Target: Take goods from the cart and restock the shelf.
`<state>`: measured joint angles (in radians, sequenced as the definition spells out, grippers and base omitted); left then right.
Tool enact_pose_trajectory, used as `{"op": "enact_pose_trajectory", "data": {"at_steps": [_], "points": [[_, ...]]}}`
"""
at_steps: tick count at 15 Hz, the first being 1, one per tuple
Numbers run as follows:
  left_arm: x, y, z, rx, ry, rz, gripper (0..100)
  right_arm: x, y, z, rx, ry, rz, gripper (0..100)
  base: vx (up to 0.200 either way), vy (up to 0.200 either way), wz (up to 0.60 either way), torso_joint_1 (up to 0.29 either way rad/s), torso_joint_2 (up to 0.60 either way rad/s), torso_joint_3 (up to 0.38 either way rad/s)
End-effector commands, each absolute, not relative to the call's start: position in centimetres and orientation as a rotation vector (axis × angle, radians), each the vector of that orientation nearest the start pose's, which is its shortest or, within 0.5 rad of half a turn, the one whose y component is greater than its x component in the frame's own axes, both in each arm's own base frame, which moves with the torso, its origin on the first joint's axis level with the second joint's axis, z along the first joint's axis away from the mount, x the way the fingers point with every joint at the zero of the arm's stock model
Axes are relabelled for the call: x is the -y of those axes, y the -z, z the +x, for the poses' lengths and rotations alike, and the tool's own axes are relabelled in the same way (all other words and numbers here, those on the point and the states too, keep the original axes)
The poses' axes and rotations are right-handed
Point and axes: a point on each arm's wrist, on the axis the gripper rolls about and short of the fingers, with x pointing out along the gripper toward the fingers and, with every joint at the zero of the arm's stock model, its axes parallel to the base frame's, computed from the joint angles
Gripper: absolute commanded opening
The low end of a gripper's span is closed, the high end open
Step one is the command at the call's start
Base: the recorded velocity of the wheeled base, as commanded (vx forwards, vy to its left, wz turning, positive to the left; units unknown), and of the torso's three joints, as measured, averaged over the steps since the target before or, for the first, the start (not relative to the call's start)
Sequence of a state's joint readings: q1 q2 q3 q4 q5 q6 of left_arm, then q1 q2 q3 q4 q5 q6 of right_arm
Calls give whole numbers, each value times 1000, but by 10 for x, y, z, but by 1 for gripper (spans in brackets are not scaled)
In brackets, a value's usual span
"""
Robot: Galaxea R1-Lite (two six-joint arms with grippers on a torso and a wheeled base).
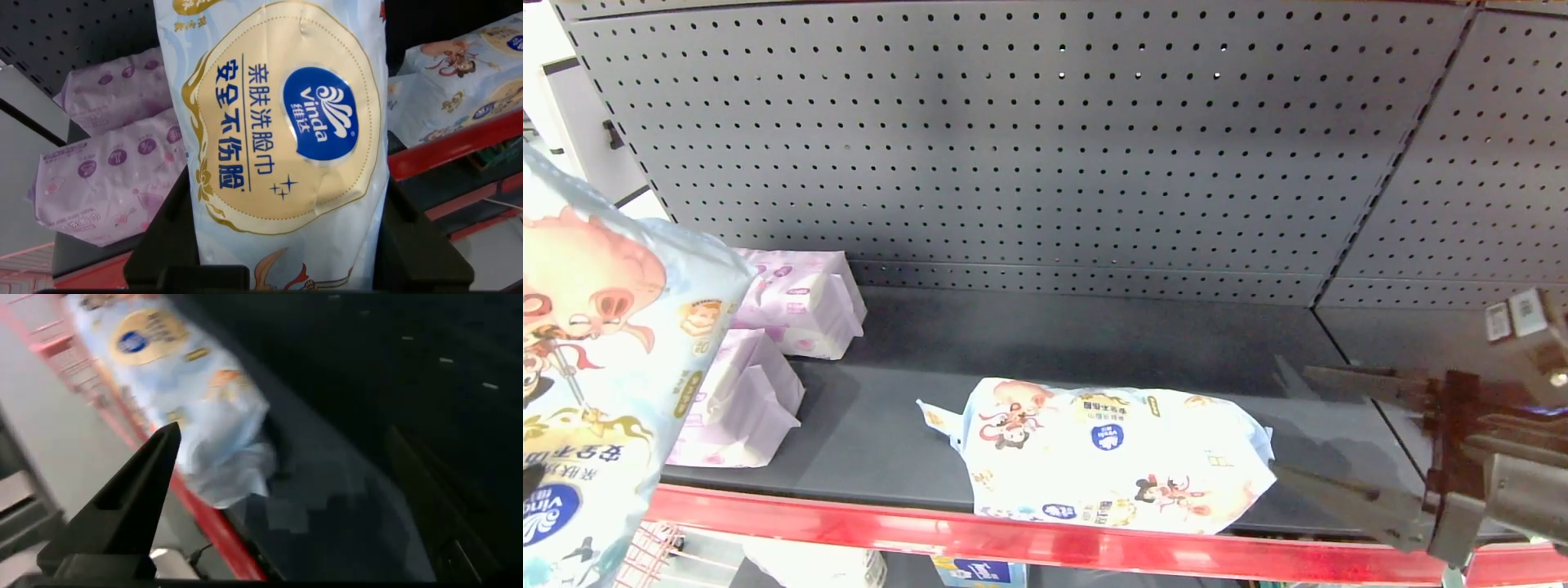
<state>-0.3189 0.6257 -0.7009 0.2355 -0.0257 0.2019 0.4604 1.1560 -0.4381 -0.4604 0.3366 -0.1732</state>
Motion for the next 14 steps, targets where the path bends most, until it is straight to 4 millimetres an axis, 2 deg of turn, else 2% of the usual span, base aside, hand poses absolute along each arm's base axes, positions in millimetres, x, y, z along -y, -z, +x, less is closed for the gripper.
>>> {"op": "enact_pose_trajectory", "data": {"at_steps": [1, 2, 4, 5, 7, 8, 10, 13, 14], "points": [[14, -256, 39, -155, 370, 227, 0, -52, -209, 115, -85, -617, -131, 100, 0, 0, 0, 0, 0, 0], [15, -259, 43, -162, 372, 230, 0, -47, -210, 107, -69, -571, -122, 100, 0, 0, 0, 0, 0, 0], [22, -264, 60, -201, 421, 232, 0, -31, -215, 75, -15, -450, -114, 100, 0, 0, 0, 0, 0, 0], [24, -265, 64, -208, 447, 229, 0, -27, -216, 70, -17, -404, -115, 100, 0, 0, 0, 0, 0, 0], [30, -262, 78, -249, 537, 235, 0, -9, -203, 37, -53, -230, -121, 100, 0, 0, 0, 0, 0, 0], [31, -261, 81, -257, 549, 244, 0, -7, -198, 29, -64, -211, -125, 100, 0, 0, 0, 0, 0, 0], [37, -260, 95, -284, 600, 288, 0, 4, -183, -6, -75, -155, -127, 100, 0, 0, 0, 0, 0, 0], [48, -268, 125, -302, 679, 325, 0, 11, -163, -36, -65, -111, -125, 100, 0, 0, 0, 0, 0, 0], [48, -268, 125, -302, 679, 325, 0, 11, -163, -36, -65, -111, -125, 100, 0, 0, 0, 0, 0, 0]]}}
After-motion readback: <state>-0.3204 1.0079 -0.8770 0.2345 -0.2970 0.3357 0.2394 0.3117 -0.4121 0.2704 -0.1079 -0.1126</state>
